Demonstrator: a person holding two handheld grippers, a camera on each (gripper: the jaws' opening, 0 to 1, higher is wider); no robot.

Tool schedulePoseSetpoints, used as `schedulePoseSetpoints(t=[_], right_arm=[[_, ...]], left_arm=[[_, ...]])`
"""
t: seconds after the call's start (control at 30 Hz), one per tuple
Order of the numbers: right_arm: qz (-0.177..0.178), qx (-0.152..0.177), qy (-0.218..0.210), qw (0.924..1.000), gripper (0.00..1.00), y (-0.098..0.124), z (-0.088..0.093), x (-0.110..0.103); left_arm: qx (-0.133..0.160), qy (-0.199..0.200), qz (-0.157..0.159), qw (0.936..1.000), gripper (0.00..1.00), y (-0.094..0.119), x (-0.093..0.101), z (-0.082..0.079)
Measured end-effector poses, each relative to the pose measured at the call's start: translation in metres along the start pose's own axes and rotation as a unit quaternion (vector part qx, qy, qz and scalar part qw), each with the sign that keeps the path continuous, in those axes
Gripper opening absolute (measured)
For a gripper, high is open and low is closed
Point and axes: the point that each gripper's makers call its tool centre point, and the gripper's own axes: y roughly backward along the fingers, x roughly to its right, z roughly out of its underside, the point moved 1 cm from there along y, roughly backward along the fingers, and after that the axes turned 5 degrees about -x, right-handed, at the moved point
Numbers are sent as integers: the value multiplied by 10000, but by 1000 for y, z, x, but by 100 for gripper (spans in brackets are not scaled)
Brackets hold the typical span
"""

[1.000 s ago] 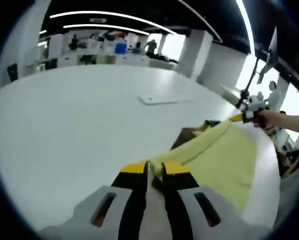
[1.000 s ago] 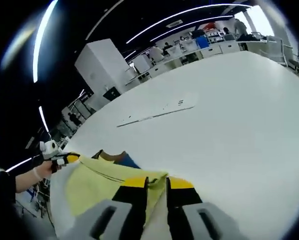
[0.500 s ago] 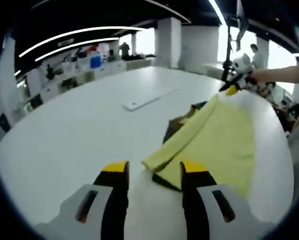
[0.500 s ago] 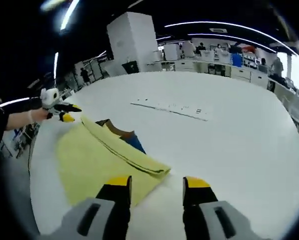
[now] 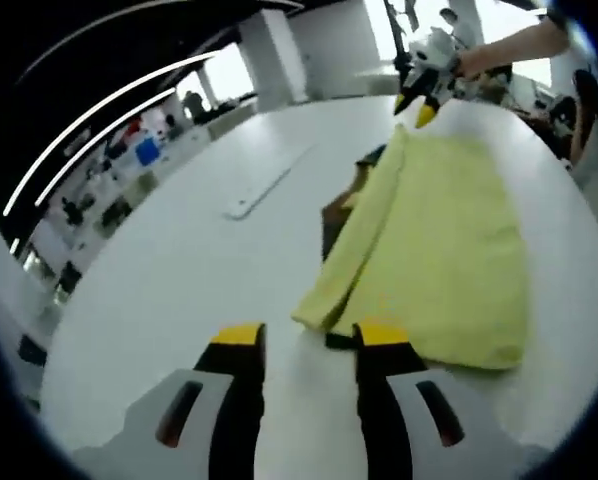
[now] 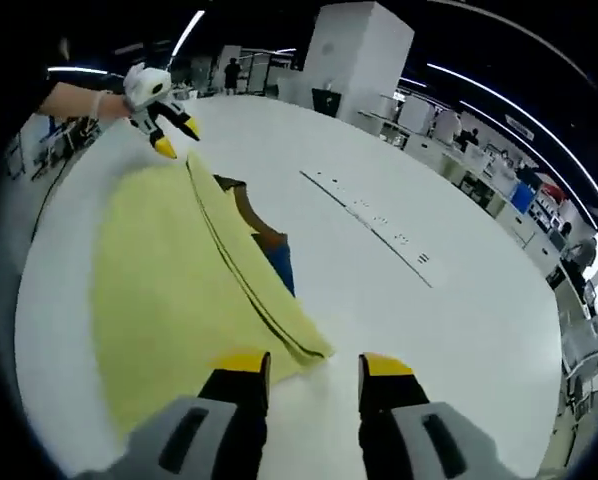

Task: Fold the garment on the visible template until the final outline fits inside the template.

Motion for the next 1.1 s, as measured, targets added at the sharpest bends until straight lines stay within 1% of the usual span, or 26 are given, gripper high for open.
schedulePoseSetpoints(t=[0.07,0.13,0.17,0.23,0.37,0.4,0.47,0.5,0.53,0.57,0.63,0.67,0.73,0.8,0.9,0.93,1.03,1.1], right_arm=[[-42,13,15,10000,32,-3,-1,0],[-46,-11,93,9999,31,-5,0,0],[-51,-38,155,9999,31,-7,1,0],[-59,-62,216,9997,29,-8,2,-1],[-28,-131,415,9990,26,-7,3,-2],[-3,-117,503,9987,23,-8,3,-1],[-32,-103,583,9982,18,-8,3,-2],[-36,-100,609,9981,18,-8,3,-2],[-42,-94,682,9976,18,-9,3,-1],[-55,-119,758,9970,18,-11,4,-1],[-64,-121,785,9968,18,-10,4,-2],[-67,-129,788,9968,18,-11,4,-2],[-54,-159,895,9958,18,-14,6,-1],[-69,-152,987,9950,16,-15,5,-2],[-53,-126,1079,9941,13,-17,4,-1],[-55,-114,1091,9939,13,-18,4,0],[-79,-94,1133,9935,8,-18,3,-1],[-113,-82,1096,9939,0,-18,2,-3]], left_arm=[[-79,-284,3,9996,30,-2,6,-4],[-177,-640,15,9978,28,-6,6,-2],[-295,-813,-12,9962,27,-9,4,1],[-243,-796,6,9965,26,-14,2,2],[-311,-1183,-33,9925,23,-24,-11,11],[-322,-1199,-43,9922,22,-27,-14,13],[-350,-1392,-42,9896,19,-24,-17,11],[-409,-1597,-70,9863,17,-24,-19,13],[-516,-1546,-167,9865,16,-14,-9,15],[-565,-1655,-130,9845,15,-15,-9,18],[-601,-1695,-135,9836,15,-18,-12,22],[-602,-1762,-134,9824,15,-18,-11,22],[-566,-1793,-181,9820,15,-18,-14,20],[-540,-1975,-167,9787,15,-19,-14,18],[-528,-2037,-138,9775,11,-22,-14,20],[-523,-2049,-140,9773,9,-22,-15,20],[-519,-2019,-122,9780,1,-25,-18,21],[-516,-1941,-118,9796,1,-26,-19,21]])
